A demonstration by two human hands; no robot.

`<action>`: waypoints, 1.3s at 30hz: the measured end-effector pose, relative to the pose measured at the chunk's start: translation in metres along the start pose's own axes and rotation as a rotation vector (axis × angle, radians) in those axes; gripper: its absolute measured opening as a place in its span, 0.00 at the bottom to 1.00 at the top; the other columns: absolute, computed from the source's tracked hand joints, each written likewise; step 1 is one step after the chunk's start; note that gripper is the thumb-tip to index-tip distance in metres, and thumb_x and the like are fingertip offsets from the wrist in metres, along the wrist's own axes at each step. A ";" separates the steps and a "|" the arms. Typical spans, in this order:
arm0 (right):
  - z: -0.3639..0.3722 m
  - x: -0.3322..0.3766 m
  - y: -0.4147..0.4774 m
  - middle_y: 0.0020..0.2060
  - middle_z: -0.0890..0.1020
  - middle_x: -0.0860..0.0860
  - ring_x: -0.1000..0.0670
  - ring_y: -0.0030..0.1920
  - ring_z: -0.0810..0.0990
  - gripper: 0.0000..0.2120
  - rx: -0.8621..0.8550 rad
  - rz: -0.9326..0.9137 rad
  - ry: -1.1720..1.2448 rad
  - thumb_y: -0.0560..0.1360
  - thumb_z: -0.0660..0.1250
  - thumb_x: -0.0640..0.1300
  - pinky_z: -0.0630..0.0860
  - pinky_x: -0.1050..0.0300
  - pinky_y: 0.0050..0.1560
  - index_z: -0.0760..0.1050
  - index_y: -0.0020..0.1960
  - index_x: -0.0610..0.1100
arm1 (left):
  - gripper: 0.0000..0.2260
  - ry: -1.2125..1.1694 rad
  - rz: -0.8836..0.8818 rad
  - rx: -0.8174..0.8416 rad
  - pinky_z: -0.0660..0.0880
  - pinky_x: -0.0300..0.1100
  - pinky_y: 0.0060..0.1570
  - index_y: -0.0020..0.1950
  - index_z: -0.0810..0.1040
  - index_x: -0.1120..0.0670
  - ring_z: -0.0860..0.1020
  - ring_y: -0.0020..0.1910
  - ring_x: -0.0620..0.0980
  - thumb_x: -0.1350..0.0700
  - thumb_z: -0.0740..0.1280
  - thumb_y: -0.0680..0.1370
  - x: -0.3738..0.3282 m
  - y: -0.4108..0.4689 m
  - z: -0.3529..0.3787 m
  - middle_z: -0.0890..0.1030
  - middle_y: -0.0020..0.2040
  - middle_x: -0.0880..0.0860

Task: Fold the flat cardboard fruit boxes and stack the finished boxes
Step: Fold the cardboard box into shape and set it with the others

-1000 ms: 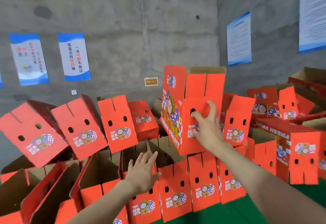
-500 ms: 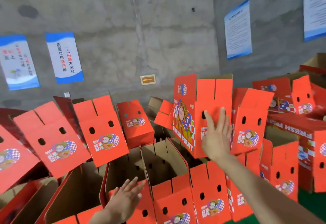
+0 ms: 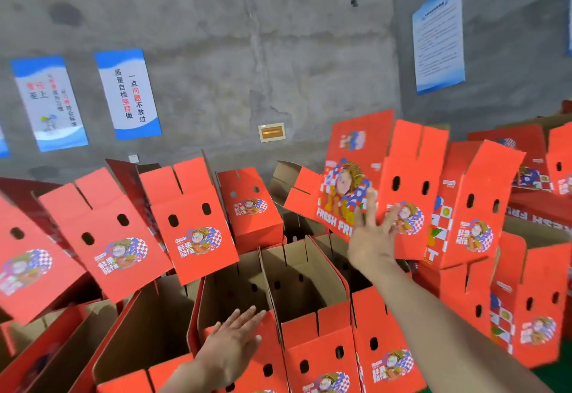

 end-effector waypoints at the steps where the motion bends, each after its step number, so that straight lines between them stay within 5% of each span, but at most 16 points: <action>1: -0.003 -0.004 0.005 0.71 0.25 0.45 0.24 0.71 0.36 0.35 0.010 0.010 0.010 0.75 0.61 0.40 0.54 0.35 0.71 0.51 0.78 0.46 | 0.23 -0.011 0.004 -0.004 0.44 0.54 0.74 0.77 0.48 0.40 0.42 0.77 0.50 0.46 0.49 0.83 0.001 0.001 0.001 0.46 0.78 0.44; 7: -0.013 -0.009 0.009 0.71 0.24 0.45 0.24 0.70 0.33 0.32 0.122 0.028 -0.052 0.72 0.63 0.44 0.48 0.27 0.69 0.58 0.75 0.52 | 0.23 0.011 0.014 -0.008 0.45 0.55 0.74 0.77 0.49 0.40 0.43 0.78 0.50 0.45 0.50 0.83 0.007 0.007 0.006 0.46 0.78 0.44; 13: -0.020 0.000 0.002 0.74 0.29 0.42 0.30 0.69 0.25 0.32 -0.017 -0.104 -0.189 0.73 0.60 0.45 0.33 0.26 0.66 0.57 0.76 0.52 | 0.24 -0.001 0.006 0.020 0.44 0.54 0.74 0.78 0.48 0.41 0.40 0.77 0.51 0.45 0.50 0.83 0.006 0.001 0.002 0.43 0.79 0.45; 18: -0.029 -0.001 -0.001 0.77 0.40 0.39 0.35 0.73 0.30 0.29 0.203 -0.126 -0.166 0.75 0.62 0.46 0.40 0.31 0.71 0.61 0.75 0.50 | 0.24 0.088 -0.096 -0.049 0.48 0.49 0.75 0.78 0.47 0.46 0.45 0.78 0.54 0.46 0.49 0.83 0.012 -0.016 -0.009 0.46 0.79 0.52; 26: -0.075 0.030 -0.020 0.77 0.46 0.39 0.35 0.76 0.40 0.26 0.046 -0.208 -0.049 0.78 0.61 0.51 0.43 0.34 0.73 0.60 0.75 0.50 | 0.22 -0.075 -0.010 -0.090 0.53 0.41 0.74 0.78 0.55 0.51 0.52 0.77 0.50 0.50 0.51 0.84 0.021 -0.042 -0.022 0.56 0.78 0.53; 30: -0.106 0.057 -0.047 0.73 0.62 0.41 0.41 0.75 0.56 0.22 -0.116 -0.339 0.245 0.78 0.63 0.46 0.54 0.47 0.73 0.67 0.71 0.44 | 0.20 -0.170 0.040 -0.225 0.53 0.33 0.70 0.75 0.63 0.55 0.58 0.75 0.46 0.52 0.52 0.84 0.029 -0.067 -0.042 0.64 0.75 0.52; 34: -0.137 0.105 -0.094 0.51 0.80 0.43 0.44 0.54 0.78 0.12 -0.276 -0.178 0.908 0.77 0.65 0.38 0.71 0.49 0.60 0.75 0.60 0.36 | 0.16 -0.371 0.030 -0.435 0.60 0.22 0.58 0.69 0.73 0.55 0.69 0.66 0.41 0.55 0.58 0.82 0.052 -0.132 -0.061 0.74 0.67 0.48; 36: -0.138 0.148 -0.136 0.43 0.80 0.47 0.47 0.46 0.78 0.08 -0.202 -0.171 1.060 0.77 0.65 0.36 0.73 0.55 0.53 0.76 0.55 0.37 | 0.15 -0.477 0.004 -0.498 0.60 0.21 0.56 0.67 0.74 0.54 0.71 0.63 0.38 0.56 0.60 0.81 0.068 -0.179 -0.054 0.75 0.63 0.44; 39: -0.108 0.228 -0.234 0.40 0.80 0.50 0.54 0.41 0.78 0.06 0.153 -0.430 1.086 0.75 0.67 0.35 0.73 0.68 0.47 0.78 0.51 0.41 | 0.12 -0.646 -0.100 -0.555 0.67 0.21 0.51 0.63 0.77 0.50 0.75 0.55 0.31 0.57 0.63 0.80 0.104 -0.256 -0.020 0.77 0.57 0.40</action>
Point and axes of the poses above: each hand's wrist, its own y-axis towards the middle knuckle, its own z-axis out of the palm, x = y × z, the point moved 3 cm from there along y, towards the middle knuckle
